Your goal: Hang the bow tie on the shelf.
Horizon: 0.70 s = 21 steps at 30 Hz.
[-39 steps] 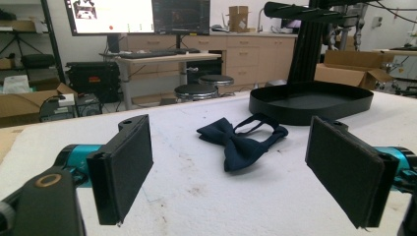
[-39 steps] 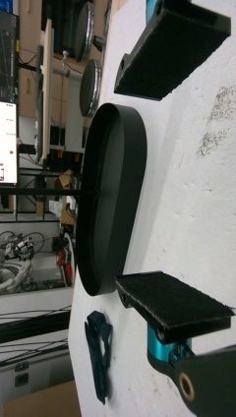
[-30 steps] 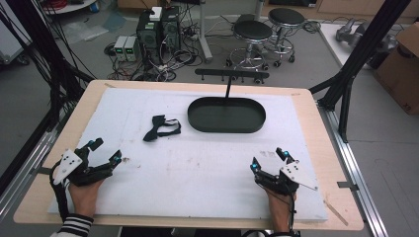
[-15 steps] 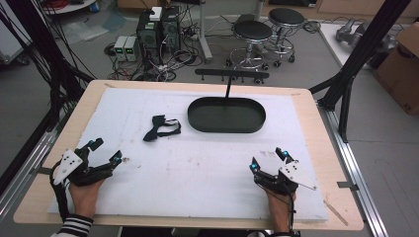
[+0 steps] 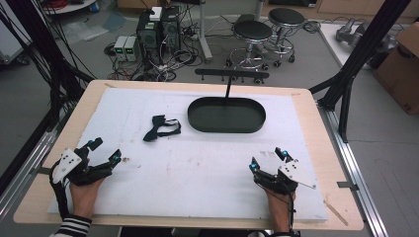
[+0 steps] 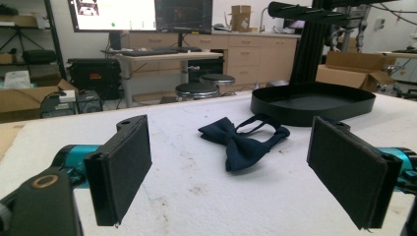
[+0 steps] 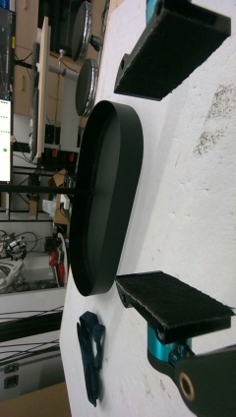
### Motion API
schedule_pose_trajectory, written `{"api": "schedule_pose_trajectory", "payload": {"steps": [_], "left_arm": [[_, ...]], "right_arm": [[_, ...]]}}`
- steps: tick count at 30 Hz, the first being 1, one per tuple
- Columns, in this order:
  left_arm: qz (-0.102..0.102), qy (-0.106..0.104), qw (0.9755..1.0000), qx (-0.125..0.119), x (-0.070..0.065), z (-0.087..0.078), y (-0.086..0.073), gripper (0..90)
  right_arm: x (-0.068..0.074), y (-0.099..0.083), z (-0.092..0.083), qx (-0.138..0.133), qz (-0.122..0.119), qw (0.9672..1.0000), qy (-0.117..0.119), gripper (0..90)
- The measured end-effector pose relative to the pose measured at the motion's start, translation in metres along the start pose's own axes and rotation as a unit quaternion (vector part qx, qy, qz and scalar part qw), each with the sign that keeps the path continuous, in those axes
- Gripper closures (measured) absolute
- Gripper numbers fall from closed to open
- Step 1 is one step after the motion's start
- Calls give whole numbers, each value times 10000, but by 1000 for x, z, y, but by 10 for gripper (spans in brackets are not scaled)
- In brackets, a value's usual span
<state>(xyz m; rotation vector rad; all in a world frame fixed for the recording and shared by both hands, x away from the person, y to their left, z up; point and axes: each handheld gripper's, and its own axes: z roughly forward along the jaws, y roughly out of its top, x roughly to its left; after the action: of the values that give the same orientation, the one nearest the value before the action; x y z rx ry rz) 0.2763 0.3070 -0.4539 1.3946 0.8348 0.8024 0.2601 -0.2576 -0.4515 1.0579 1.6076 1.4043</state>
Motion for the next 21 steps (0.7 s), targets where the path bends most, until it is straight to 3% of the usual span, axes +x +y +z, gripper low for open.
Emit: {"api": "schedule_pose_trajectory", "payload": {"steps": [3, 8, 10, 13, 21], "left_arm": [[-36, 25, 10000, 20, 1, 0, 0, 170], [-450, -10, 9989, 93, 5, 0, 2, 169], [-455, -12, 9989, 124, 5, 1, 2, 169], [-278, -65, 9992, 284, 5, 5, 8, 168], [71, -237, 9985, 484, -1, 27, 48, 164]], "right_arm": [[0, 0, 0, 16, 14, 10000, 1, 103], [-1, 0, 0, 31, 44, 10000, 20, 103], [-1, 0, 1, 50, 74, 10000, 19, 103], [-2, 0, 1, 34, 76, 10000, 13, 103], [-2, 0, 0, 13, 81, 10000, 17, 103]]}}
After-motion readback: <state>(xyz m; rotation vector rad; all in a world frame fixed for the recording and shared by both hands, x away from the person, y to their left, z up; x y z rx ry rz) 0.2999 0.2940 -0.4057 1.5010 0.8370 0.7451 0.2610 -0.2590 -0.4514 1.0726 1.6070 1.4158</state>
